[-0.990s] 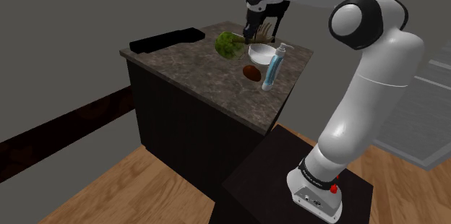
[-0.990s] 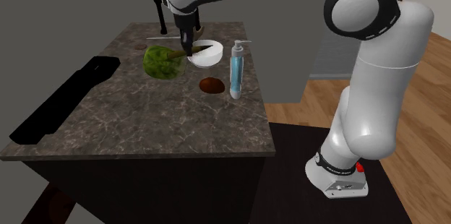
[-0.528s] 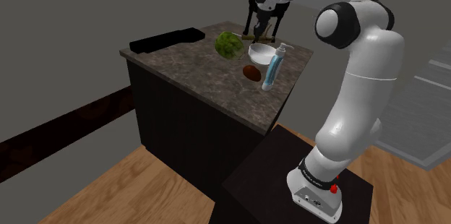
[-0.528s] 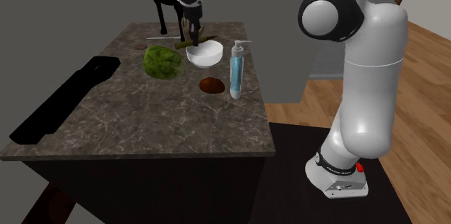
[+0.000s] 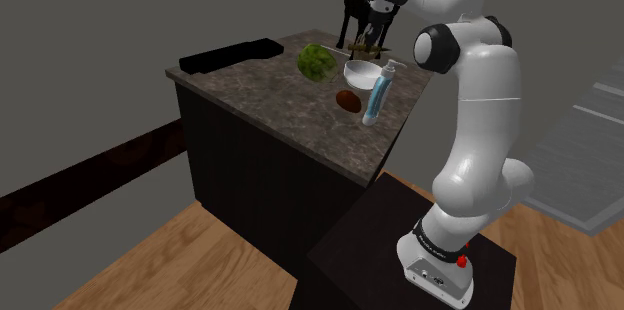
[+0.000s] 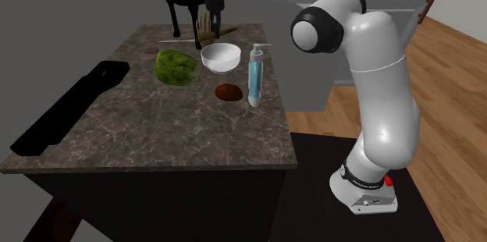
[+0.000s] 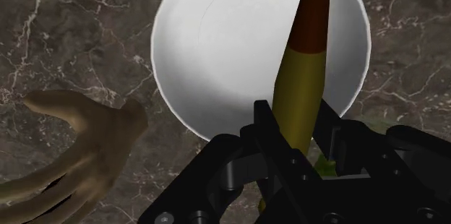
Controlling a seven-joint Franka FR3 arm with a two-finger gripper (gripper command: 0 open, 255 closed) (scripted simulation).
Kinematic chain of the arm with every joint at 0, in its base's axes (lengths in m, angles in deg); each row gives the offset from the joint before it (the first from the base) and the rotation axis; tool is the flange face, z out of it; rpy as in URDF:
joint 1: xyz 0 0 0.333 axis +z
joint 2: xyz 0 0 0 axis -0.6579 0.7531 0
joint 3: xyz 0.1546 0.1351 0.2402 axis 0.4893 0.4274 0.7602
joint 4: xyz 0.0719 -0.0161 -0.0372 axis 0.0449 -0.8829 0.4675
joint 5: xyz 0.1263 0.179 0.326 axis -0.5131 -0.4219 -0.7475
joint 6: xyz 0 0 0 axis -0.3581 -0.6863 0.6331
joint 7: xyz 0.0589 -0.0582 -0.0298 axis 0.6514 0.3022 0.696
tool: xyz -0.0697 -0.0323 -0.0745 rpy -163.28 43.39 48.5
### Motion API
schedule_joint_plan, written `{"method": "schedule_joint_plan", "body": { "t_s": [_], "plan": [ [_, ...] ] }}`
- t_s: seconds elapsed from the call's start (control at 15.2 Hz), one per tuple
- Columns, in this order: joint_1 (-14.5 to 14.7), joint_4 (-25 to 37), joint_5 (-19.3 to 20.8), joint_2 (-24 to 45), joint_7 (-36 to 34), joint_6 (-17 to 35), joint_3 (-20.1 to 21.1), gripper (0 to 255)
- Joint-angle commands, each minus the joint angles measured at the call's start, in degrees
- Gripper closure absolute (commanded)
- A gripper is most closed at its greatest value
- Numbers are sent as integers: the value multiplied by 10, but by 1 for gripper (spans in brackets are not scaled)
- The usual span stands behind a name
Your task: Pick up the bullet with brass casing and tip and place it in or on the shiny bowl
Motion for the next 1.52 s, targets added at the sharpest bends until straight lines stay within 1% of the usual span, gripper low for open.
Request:
{"method": "schedule_joint_plan", "body": {
  "t_s": [0.0,0.46,0.99,1.45],
  "plan": [
    [-21,50,-9,32,17,-18,0,255],
    [-12,-35,-5,14,15,49,-1,255],
    [-6,-104,-5,9,14,113,0,255],
    [-6,-104,-5,9,14,113,0,255]
  ]
}}
